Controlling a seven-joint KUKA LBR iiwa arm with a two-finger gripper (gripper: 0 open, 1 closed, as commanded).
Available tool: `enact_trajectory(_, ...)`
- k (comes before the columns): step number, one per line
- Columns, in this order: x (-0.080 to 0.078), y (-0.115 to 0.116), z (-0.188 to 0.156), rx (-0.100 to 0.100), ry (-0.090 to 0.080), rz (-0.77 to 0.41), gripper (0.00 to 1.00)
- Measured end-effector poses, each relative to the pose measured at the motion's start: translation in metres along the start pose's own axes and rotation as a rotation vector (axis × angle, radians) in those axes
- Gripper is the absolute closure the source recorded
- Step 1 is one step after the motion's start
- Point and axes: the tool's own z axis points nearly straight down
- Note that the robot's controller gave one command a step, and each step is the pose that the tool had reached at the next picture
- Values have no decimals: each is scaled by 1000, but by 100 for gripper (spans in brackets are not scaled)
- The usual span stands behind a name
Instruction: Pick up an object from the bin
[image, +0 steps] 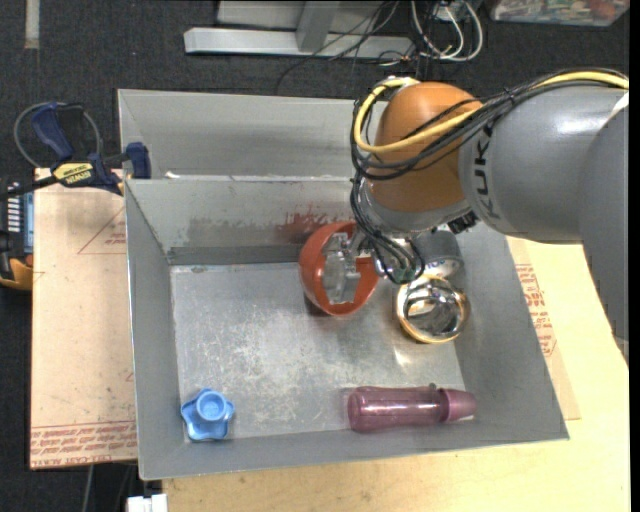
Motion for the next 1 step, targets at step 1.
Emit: enact_trajectory(1,18,-16,-93,-1,3,-179,100)
